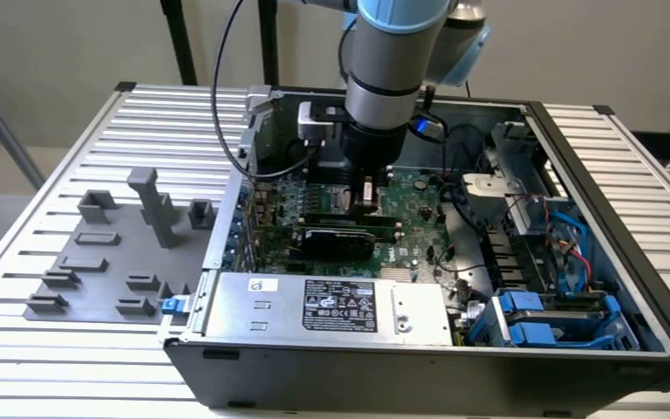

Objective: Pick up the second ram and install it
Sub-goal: 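Insert the second ram into the second slot, then press down the second ram until it locks into place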

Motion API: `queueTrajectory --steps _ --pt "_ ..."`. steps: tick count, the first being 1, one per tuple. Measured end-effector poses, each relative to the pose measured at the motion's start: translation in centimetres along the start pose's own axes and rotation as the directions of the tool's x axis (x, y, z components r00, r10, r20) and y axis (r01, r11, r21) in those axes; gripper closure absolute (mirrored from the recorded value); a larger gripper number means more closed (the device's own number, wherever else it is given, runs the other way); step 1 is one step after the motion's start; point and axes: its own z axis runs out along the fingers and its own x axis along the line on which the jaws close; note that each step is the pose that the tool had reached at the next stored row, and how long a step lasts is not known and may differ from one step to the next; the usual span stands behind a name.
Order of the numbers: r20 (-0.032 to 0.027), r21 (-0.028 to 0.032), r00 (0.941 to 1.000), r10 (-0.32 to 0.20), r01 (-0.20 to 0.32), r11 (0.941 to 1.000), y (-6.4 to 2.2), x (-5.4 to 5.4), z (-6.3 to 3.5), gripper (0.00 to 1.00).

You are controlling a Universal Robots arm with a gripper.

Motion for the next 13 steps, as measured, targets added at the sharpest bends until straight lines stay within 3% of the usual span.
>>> queueTrajectory --steps 5,6,13 --pt "0.0006 0.0001 1.0000 0.000 0.000 1.0000 0.02 -0.04 -0.77 0.81" --pt "0.0006 0.0001 1.0000 0.000 0.000 1.0000 0.03 -0.04 -0.77 0.89" --pt "0.0005 0.0000 1.0000 0.000 0.000 1.0000 0.03 -0.04 -0.78 0.89"
